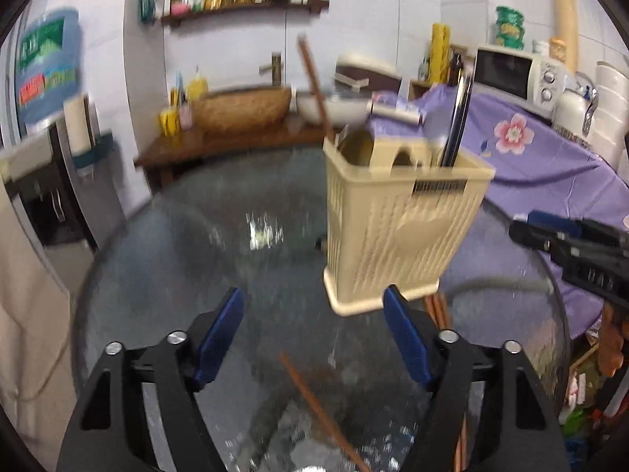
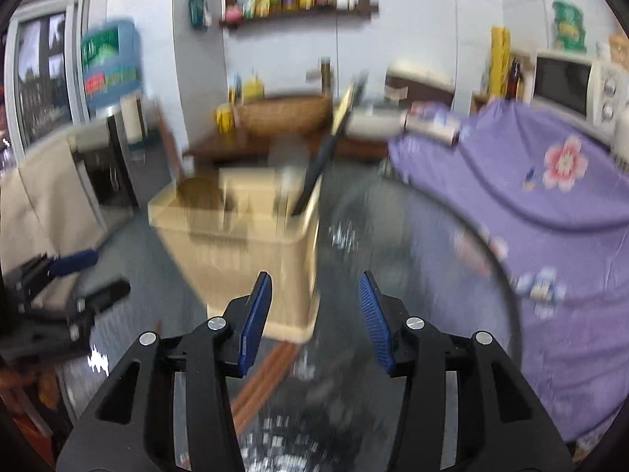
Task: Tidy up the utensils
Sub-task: 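Grasp a brown chopstick with left tool while right tool grasps brown chopsticks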
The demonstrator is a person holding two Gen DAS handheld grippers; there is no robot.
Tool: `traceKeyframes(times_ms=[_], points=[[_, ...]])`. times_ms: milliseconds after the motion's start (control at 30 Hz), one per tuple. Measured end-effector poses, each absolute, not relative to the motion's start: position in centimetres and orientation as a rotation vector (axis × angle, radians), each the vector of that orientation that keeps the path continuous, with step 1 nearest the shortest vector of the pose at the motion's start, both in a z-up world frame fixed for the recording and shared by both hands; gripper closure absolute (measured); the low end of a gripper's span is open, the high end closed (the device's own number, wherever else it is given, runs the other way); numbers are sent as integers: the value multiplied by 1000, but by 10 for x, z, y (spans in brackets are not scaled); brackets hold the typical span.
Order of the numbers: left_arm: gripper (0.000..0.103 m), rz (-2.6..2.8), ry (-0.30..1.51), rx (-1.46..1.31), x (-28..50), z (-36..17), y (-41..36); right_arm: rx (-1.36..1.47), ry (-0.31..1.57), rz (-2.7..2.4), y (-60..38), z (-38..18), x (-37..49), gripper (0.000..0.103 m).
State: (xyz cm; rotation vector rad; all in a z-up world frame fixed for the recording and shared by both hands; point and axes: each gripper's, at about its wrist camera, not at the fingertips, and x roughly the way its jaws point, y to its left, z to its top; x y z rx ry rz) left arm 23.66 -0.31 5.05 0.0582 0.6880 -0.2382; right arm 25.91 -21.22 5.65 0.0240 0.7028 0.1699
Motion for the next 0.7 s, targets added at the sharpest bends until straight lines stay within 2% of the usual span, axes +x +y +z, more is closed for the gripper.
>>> traceKeyframes(times_ms=[100, 300, 700], points=[[47, -217, 758, 65, 237, 25, 1, 39, 794, 184, -202, 20, 255, 60], [51, -208, 849, 51, 237, -9, 2, 61, 876, 181, -187, -16, 249, 62], [55, -212, 877, 65, 235, -24, -2, 37, 920, 177, -177, -28, 249, 76]])
